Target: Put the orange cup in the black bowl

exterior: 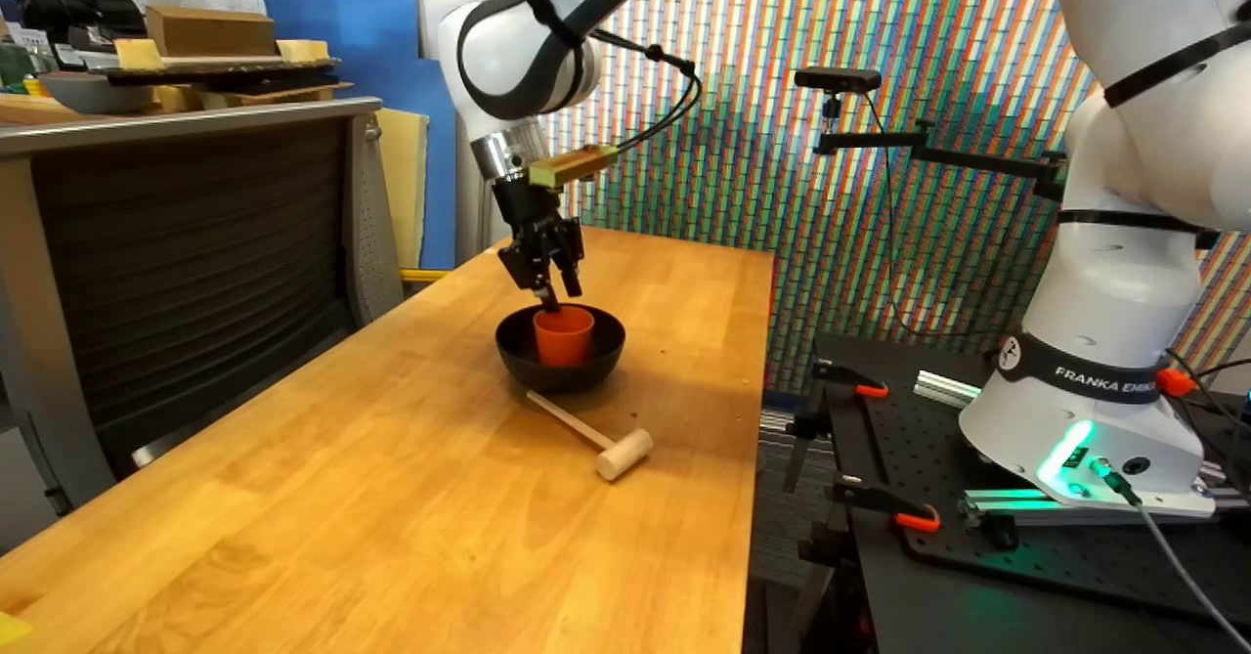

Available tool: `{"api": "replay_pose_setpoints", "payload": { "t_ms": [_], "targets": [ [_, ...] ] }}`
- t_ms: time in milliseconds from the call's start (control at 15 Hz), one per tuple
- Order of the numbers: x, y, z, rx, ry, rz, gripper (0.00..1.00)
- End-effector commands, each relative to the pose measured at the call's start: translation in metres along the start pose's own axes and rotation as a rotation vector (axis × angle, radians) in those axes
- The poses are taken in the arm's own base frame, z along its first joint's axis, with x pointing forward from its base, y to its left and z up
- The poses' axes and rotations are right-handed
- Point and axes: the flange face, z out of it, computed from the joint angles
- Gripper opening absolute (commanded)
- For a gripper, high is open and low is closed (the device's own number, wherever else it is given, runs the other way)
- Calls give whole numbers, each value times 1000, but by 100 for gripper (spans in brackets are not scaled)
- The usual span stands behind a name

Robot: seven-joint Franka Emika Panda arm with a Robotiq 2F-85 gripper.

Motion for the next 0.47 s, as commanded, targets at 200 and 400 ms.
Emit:
{"api": "replay_pose_setpoints", "payload": {
  "t_ms": [200,400],
  "targets": [
    [-76,9,-142,-6,221,-145,100],
    [-65,6,-144,7,223,-117,100]
  ]
}}
